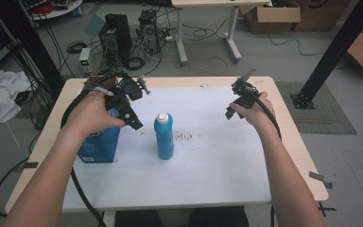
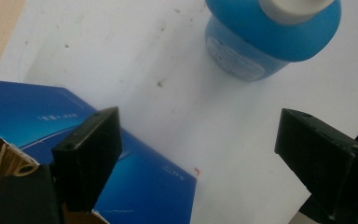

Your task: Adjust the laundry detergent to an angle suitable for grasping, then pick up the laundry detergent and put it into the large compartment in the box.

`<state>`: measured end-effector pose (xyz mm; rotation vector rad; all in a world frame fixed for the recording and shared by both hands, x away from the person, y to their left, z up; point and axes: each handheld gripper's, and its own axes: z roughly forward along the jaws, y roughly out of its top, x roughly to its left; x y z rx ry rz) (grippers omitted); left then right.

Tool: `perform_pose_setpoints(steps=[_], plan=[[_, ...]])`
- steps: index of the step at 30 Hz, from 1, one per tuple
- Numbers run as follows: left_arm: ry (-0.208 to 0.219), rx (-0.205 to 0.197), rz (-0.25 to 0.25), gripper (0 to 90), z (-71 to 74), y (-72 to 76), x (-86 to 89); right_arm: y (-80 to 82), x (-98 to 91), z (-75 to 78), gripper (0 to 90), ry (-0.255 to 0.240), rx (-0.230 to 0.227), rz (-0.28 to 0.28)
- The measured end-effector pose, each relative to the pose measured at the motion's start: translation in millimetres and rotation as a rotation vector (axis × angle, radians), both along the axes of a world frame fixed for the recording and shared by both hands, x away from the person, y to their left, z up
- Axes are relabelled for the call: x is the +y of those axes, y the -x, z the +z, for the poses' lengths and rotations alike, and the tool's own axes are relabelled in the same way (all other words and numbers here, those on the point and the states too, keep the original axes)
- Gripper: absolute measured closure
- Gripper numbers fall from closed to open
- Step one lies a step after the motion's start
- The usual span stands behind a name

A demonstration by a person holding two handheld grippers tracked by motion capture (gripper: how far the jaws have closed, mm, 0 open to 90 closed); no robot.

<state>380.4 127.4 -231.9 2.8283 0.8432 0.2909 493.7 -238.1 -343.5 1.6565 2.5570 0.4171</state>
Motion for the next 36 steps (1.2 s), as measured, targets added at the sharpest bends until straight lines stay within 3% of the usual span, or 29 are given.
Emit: perform_pose_setpoints(steps=[11, 21, 25, 28, 36], plan=[[0.003, -0.012, 0.002, 15.6, 7.0, 0.9, -2.5, -0.8, -4.8, 1.0, 23.0, -0.013, -0.002, 0.003], [-0.003, -0.014, -0.008, 15.6, 3.9, 3.4, -1.5, -2.2, -3.1, -1.9, 22.7, -0.017, 0.001, 0.014], [0.016, -0.015, -0.011, 15.3, 2.1, 4.2, -0.9, -2.9, 0.0, -3.0, 23.5, -0.033, 0.004, 0.026], [0.001, -0.009, -0.009, 15.3, 1.9, 1.6, -2.0, -4.2, -1.0, -2.6, 21.9, -0.04, 0.008, 0.024], [0.006, -0.026, 0.003, 15.1, 15.5, 3.4, -4.0, -4.5, -5.7, -0.7, 21.7, -0.047, 0.0, 0.017]])
